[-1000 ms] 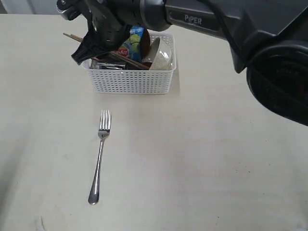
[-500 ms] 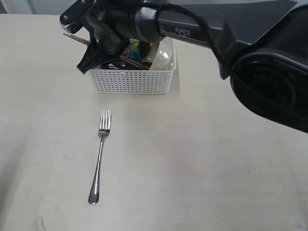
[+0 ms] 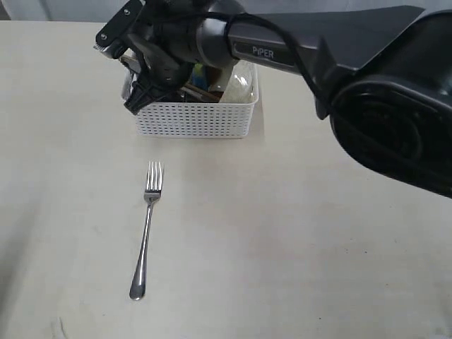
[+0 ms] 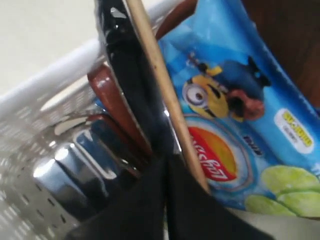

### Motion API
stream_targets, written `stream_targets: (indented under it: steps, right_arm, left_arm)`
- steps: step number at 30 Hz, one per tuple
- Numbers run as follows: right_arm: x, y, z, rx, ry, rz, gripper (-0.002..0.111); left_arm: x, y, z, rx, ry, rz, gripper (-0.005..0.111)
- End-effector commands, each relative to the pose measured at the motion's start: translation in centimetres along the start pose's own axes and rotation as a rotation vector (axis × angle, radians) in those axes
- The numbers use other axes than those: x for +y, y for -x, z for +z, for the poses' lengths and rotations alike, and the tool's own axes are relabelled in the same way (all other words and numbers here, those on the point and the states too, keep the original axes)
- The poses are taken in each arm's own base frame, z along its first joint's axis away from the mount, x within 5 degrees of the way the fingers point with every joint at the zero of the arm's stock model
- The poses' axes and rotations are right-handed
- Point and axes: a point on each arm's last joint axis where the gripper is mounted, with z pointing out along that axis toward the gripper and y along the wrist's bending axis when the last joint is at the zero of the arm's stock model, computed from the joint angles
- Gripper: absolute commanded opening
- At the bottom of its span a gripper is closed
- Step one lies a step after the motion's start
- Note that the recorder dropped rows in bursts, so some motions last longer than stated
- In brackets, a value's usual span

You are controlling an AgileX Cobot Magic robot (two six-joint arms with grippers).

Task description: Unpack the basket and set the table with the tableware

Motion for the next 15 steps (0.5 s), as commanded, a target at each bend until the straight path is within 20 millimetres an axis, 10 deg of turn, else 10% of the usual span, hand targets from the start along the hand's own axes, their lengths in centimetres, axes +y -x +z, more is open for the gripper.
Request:
stream_targets:
  steps: [1,9,15]
  right_arm:
    - [-1.1,0.6,-1.7,-0.023,-0.023,0.001,0.0]
    - [-1.1,1.0,-2.7,-0.043,0.021,-0.007,0.003]
    - [-0.8,1.1,-2.8,-0.052,0.06,-0.003,0.055]
  left_arm:
    - [-0.1,-0.1,0.0,-0.002,-0.01,-0.008,0.0]
    - [-0.1,-0.1,0.0,-0.002,-0.01,-0.008,0.0]
    - [-0.1,-0.1,0.0,-0.002,-0.01,-0.008,0.0]
